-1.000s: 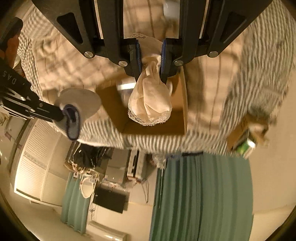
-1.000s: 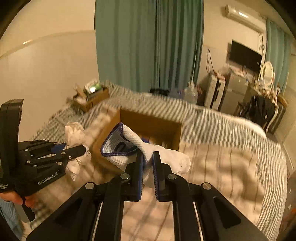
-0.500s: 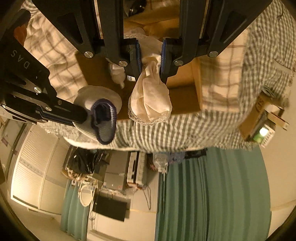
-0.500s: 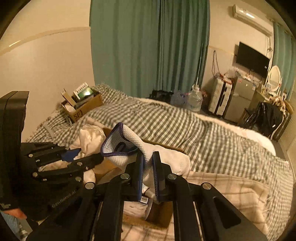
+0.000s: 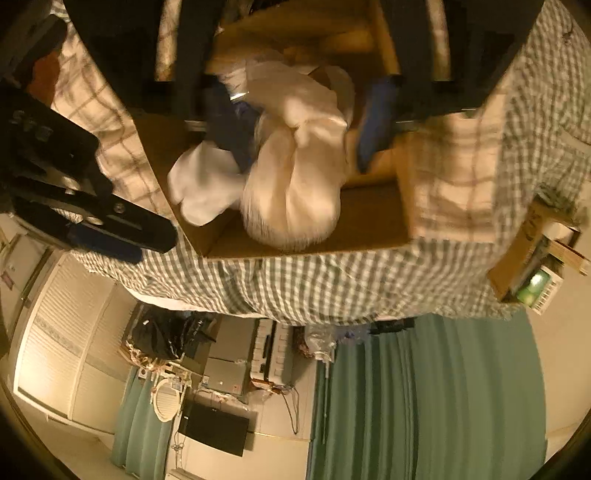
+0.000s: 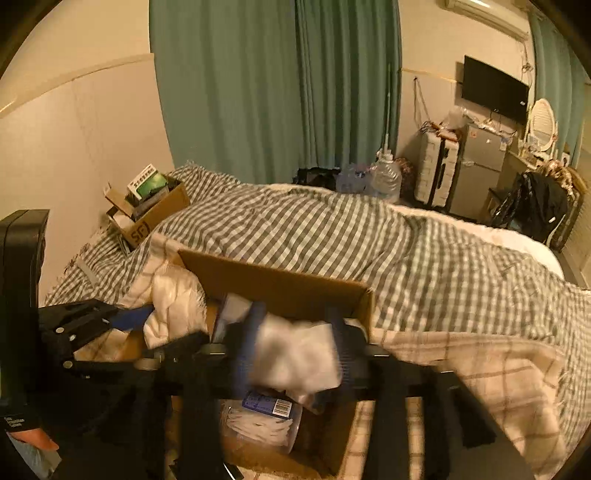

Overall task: Organize objects
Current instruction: 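Lower the lace cloth and sock into the box and open both tools, then grasp the white earbud case with the left tool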

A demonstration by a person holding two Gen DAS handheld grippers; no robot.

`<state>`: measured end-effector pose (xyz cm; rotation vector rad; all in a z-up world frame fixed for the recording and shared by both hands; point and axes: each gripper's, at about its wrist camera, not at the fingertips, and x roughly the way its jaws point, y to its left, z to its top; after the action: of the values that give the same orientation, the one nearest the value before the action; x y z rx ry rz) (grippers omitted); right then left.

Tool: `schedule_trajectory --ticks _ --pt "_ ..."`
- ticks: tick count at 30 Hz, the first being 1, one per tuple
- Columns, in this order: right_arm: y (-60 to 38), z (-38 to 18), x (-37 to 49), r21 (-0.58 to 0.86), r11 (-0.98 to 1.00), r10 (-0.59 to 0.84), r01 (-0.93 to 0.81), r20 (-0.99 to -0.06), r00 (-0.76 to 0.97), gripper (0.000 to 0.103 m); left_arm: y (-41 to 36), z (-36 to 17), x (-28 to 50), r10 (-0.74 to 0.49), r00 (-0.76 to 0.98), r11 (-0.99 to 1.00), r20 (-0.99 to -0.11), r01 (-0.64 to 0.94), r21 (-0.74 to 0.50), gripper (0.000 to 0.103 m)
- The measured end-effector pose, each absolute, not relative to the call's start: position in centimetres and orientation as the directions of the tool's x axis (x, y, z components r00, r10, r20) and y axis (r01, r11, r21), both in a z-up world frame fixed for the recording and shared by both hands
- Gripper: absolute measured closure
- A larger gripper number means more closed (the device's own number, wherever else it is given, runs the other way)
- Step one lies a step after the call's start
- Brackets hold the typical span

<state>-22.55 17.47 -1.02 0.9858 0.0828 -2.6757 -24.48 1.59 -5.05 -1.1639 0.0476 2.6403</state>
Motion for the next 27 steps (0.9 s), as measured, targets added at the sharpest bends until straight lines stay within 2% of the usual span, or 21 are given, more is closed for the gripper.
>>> schedule_trajectory --ticks 2,4,6,10,12,15,17,21,27 --pt "17.8 0.4 -21.5 0.045 -0.961 -0.239 0.272 -0.628 -0.741 0.046 1.3 -4.1 -23.8 0.203 -0.658 -0.971 -0.725 -0.233 -0.061 0.027" --pt "18.0 1.7 -20.5 0.04 -0.963 -0.232 0.266 -0.623 -0.747 0.043 0.7 -3.1 -22.9 0.192 -0.659 -0.974 -0.727 -0.217 -0.061 0.016" --pt "18.4 3.3 -19.1 0.024 -0.968 -0.212 0.25 -0.611 -0.762 0.033 0.2 -2.1 -21.8 0.179 -0.666 -0.978 -0.724 -0.197 -0.061 0.01" --pt "19.1 6.2 -15.7 -0.001 -0.974 -0.184 0.228 -0.589 -0.787 0.021 -0.7 -0.1 -18.6 0.16 -0.69 -0.982 -0.706 -0.183 -0.044 0.005" --pt "19.4 7.4 -13.4 -0.026 -0.978 -0.155 0.208 -0.578 -0.801 0.009 -1.4 0.5 -17.0 0.146 -0.704 -0.984 -0.695 -0.175 -0.03 0.002" --pt "19.9 8.3 -10.5 -0.058 -0.982 -0.116 0.18 -0.565 -0.817 0.004 -2.1 1.0 -14.4 0.133 -0.72 -0.986 -0.681 -0.164 -0.019 0.0" --pt "20.2 8.4 -8.8 -0.048 -0.983 -0.119 0.176 -0.562 -0.819 0.0 -2.5 1.0 -12.8 0.121 -0.724 -0.989 -0.679 -0.15 -0.016 0.0" --pt "20.4 7.2 -5.9 -0.028 -0.985 -0.122 0.168 -0.571 -0.812 0.0 -3.4 -0.5 -10.2 0.087 -0.726 -0.994 -0.682 -0.113 -0.005 0.0" --pt "20.7 1.9 -3.7 0.022 -0.99 -0.121 0.138 -0.622 -0.773 0.0 -4.1 -5.6 -8.5 0.025 -0.702 -0.999 -0.712 -0.047 0.011 0.0"
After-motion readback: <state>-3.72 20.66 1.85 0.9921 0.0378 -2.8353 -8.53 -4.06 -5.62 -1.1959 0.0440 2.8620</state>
